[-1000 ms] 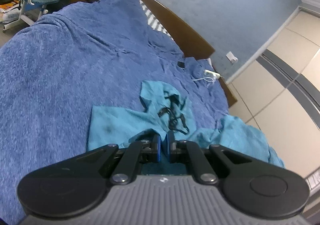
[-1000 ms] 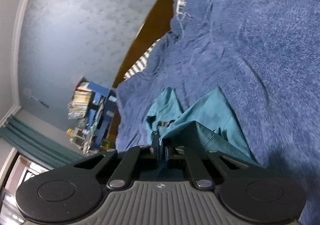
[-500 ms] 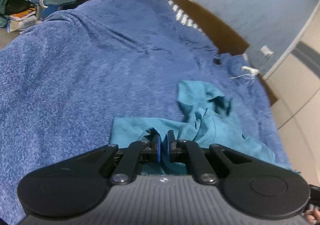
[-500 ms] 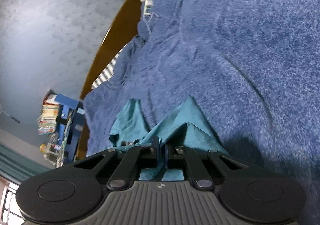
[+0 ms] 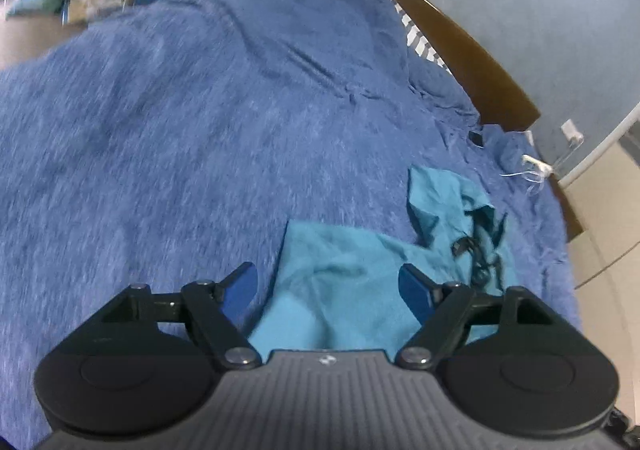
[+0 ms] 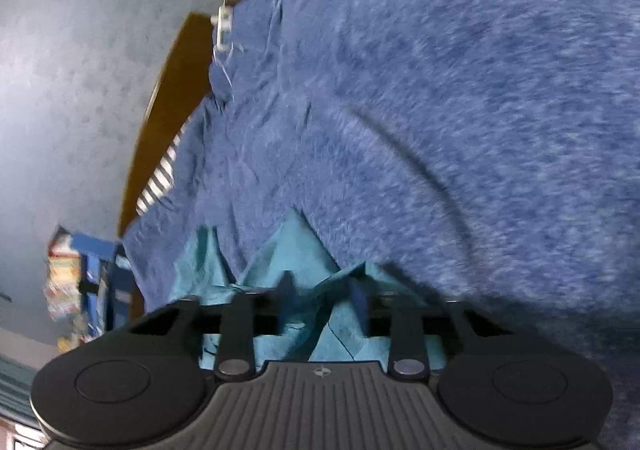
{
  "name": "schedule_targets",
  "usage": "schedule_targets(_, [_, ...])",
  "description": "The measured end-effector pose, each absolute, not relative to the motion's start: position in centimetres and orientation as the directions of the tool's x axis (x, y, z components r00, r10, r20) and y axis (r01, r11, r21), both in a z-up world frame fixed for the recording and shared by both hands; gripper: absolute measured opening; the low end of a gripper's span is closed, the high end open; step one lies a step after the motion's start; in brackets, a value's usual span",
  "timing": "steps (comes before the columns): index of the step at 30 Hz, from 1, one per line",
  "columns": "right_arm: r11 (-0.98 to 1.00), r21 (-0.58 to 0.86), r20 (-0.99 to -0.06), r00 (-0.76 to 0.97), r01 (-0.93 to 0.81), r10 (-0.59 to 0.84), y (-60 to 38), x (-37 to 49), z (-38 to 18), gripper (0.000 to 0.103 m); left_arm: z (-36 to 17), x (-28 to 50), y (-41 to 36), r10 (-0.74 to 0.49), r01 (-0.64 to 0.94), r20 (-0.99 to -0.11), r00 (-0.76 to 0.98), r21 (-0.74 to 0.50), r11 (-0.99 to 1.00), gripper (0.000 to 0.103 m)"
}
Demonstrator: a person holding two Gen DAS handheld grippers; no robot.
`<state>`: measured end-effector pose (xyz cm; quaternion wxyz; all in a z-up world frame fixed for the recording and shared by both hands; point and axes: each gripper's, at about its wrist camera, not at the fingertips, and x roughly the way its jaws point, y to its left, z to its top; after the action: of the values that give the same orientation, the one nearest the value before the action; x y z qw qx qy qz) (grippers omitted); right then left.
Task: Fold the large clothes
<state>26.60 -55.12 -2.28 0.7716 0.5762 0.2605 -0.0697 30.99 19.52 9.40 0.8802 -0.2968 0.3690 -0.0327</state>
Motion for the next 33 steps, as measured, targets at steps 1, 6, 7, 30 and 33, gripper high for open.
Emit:
schedule_targets(1, [0.327, 0.856, -0.474, 0.861, 0.401, 0.183, -55.3, 26.1, -2.2, 0.050, 9.4, 30.0, 19.7, -0.291, -0.151, -0.623, 0.726, -0.558, 0.816, 0.077])
schedule_targets(6, [0.459, 0.812, -0.478, 0.863, 0.361, 0.165, -54.7, 22.9, -0.3, 0.057, 9.3, 24.3, 19.8, -0.330, -0.117, -0.604, 0.726, -0.581, 0.806, 0.076])
schedule_targets(7, [0.493, 0.798, -0.478, 0.862, 0.347, 0.168, -54.3, 22.0, 0.4, 0.057, 9.1, 23.0, 19.8, -0.326, -0.119, -0.603, 0.728, -0.580, 0.806, 0.076])
schedule_targets(30, [0.476, 0.779, -0.544, 0.817, 0.408, 0.190, -47.8, 10.5, -5.1, 0.064, 1.7, 16.3, 19.1, -0.350, -0.301, -0.682, 0.642, -0.644, 0.703, 0.074])
schedule_targets(33, [0.453, 0.783, -0.551, 0.814, 0.427, 0.185, -47.5, 12.3, -5.5, 0.057, 1.5, 18.2, 18.8, -0.366, -0.292, -0.676, 0.640, -0.654, 0.698, 0.043])
